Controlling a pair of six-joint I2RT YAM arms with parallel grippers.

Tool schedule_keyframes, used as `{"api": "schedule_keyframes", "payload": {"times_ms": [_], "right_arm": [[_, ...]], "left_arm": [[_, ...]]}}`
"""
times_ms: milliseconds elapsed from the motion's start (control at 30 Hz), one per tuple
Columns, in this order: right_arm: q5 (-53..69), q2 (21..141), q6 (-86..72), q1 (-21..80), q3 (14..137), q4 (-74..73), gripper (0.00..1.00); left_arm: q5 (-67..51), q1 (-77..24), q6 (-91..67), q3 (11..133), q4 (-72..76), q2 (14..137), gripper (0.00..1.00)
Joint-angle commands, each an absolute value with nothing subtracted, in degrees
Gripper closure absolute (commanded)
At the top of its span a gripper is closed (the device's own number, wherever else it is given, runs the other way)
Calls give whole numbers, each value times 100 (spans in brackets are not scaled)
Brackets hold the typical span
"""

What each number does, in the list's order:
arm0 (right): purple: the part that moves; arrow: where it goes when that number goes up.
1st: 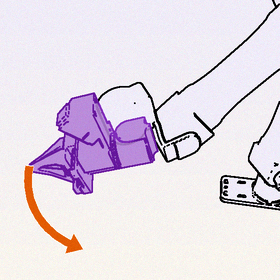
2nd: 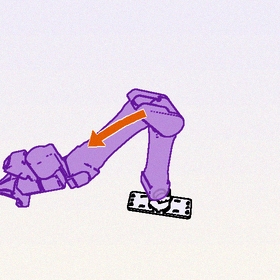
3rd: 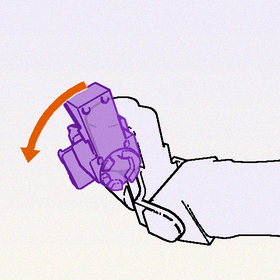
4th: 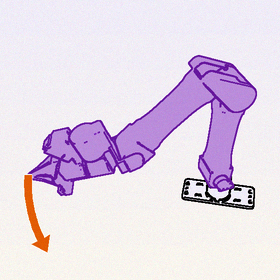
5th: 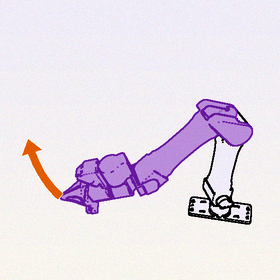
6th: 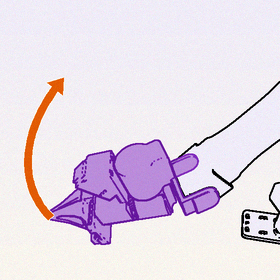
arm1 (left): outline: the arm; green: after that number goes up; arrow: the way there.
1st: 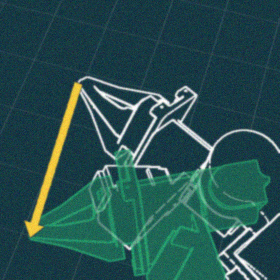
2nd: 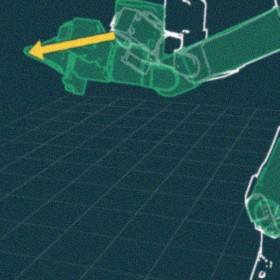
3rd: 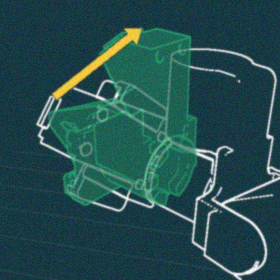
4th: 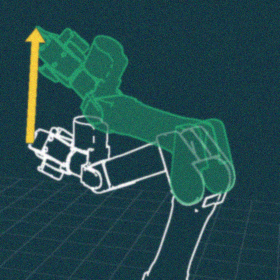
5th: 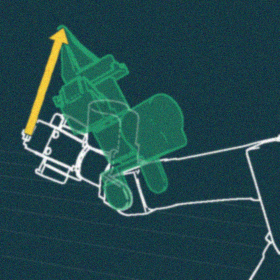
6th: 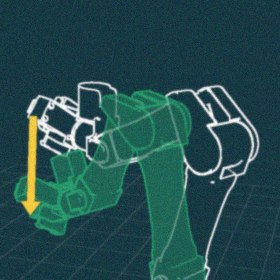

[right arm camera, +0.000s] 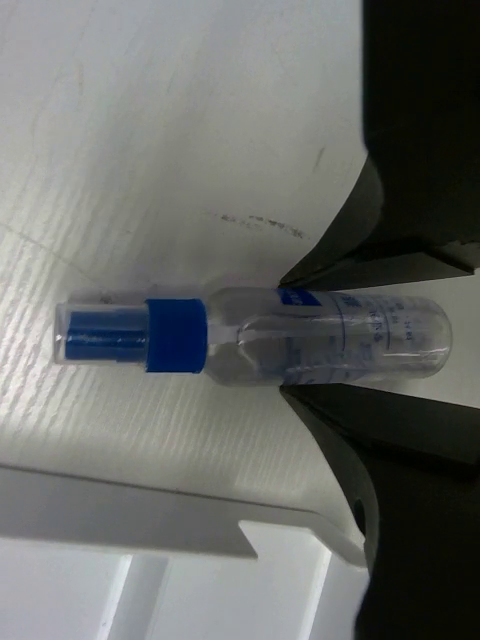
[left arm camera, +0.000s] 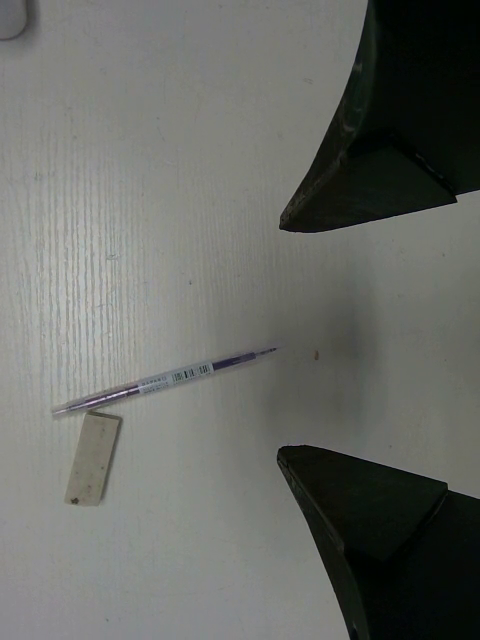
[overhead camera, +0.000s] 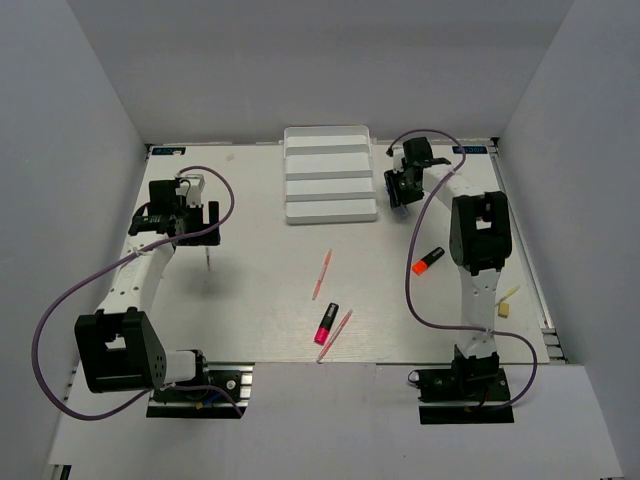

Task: Sort the stationery into containers
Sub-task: Pick up the stationery from the center of the board.

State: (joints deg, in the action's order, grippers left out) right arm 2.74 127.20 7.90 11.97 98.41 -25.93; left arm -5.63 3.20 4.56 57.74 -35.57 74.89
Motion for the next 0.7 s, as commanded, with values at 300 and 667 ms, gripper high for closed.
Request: {"api": "schedule_keyframes", "payload": {"times_ms": [300,667], "right_arm": [[255,13025,1617,1072,10705,-3726,68],[395,12235,2767,1125,11012,-2524,100]], "left_arm": [[-738,334,501,5757,-3498,7462,4],[-1028,334,466,5309,-2910,6795,5]]}}
